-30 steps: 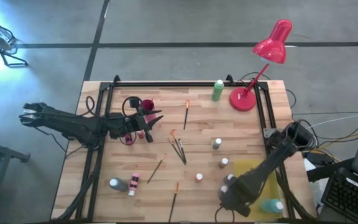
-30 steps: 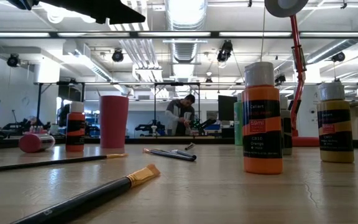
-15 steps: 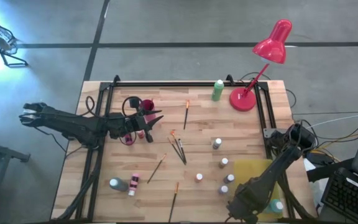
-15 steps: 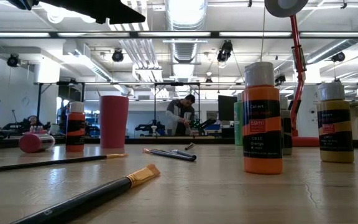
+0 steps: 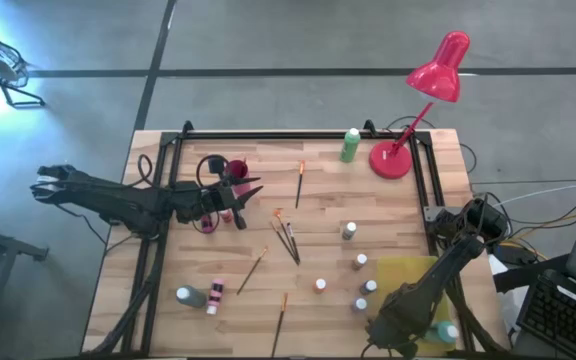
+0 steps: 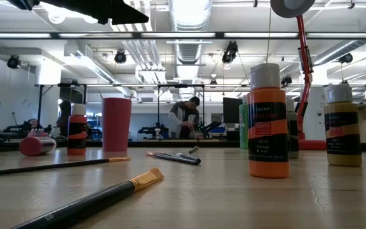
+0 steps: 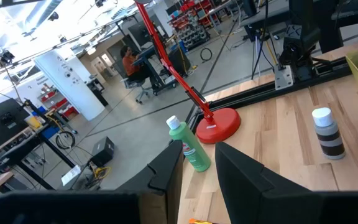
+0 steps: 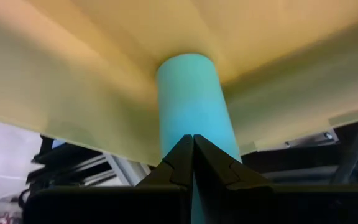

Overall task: Pick & Place Paint Supplies
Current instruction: Put the light blue paint bottle into the yellow bin, then put the green paint bottle into the yellow bin

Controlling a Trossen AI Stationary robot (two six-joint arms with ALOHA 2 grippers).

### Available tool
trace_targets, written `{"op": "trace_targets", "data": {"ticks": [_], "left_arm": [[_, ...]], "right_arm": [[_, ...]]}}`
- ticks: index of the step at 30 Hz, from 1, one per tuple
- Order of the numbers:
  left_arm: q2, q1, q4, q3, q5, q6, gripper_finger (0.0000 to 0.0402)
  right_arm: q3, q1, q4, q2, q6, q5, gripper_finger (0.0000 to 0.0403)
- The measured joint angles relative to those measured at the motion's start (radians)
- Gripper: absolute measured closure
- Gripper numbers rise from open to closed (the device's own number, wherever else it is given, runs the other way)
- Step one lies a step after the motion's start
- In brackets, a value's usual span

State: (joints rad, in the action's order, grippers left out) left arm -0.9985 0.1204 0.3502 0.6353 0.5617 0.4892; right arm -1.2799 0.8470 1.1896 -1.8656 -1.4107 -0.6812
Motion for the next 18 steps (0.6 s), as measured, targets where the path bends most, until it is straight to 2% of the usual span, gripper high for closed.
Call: {"op": "trace_targets", "data": {"ticks": [5,10,18], "left_arm": [[0.0,0.0,0.0,0.0,0.0,0.0,0.03],[0.0,0.0,0.0,0.0,0.0,0.0,0.03],[0.0,0.0,0.0,0.0,0.0,0.0,0.03]], "right_arm": [[0.001,0.013,-0.008,0.0,-0.004,-0.059,0.0395],[0.001,0.017,-0.029,0.0,-0.024,-0.064,0.0395],[-0.012,0.017,-0.015,0.0,-0.028,0.007,0.0395]]}}
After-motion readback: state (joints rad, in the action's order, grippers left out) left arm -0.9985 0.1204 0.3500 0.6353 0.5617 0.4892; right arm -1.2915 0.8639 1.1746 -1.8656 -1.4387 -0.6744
